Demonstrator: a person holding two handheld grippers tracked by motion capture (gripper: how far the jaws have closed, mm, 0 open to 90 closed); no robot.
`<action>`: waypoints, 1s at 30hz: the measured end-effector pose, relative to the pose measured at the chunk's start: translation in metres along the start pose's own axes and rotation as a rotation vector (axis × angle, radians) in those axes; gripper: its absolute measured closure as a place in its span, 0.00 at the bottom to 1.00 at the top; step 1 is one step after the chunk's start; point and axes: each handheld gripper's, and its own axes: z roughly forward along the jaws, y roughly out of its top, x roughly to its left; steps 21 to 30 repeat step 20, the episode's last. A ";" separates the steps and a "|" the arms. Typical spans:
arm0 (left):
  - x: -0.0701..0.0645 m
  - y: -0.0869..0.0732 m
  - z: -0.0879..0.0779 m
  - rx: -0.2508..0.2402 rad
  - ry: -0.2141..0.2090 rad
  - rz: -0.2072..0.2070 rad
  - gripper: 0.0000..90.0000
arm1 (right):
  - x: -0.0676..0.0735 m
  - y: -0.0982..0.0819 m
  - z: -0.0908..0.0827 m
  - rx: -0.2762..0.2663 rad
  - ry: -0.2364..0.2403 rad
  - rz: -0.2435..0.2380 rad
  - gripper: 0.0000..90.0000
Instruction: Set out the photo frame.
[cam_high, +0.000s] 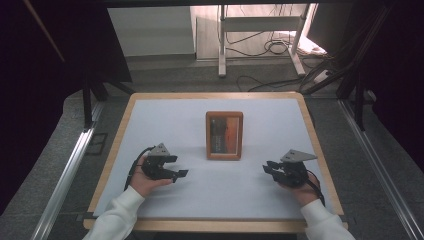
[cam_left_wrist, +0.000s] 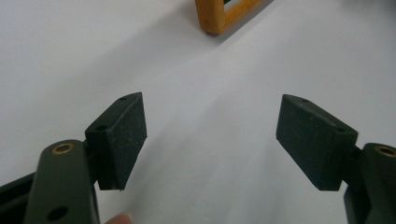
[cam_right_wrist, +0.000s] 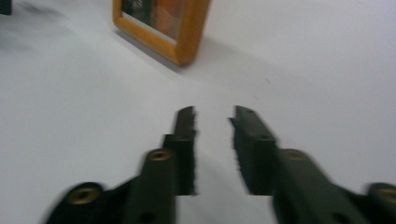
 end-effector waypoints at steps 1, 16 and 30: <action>0.000 -0.001 -0.001 -0.006 0.002 -0.002 0.27 | -0.001 -0.003 -0.002 -0.002 -0.012 0.007 0.61; 0.000 -0.001 0.003 0.006 0.000 -0.001 0.27 | -0.010 -0.011 -0.003 -0.008 -0.083 0.074 0.25; 0.000 0.000 0.003 0.004 0.001 0.003 0.27 | -0.012 -0.010 -0.003 -0.019 -0.093 0.079 0.21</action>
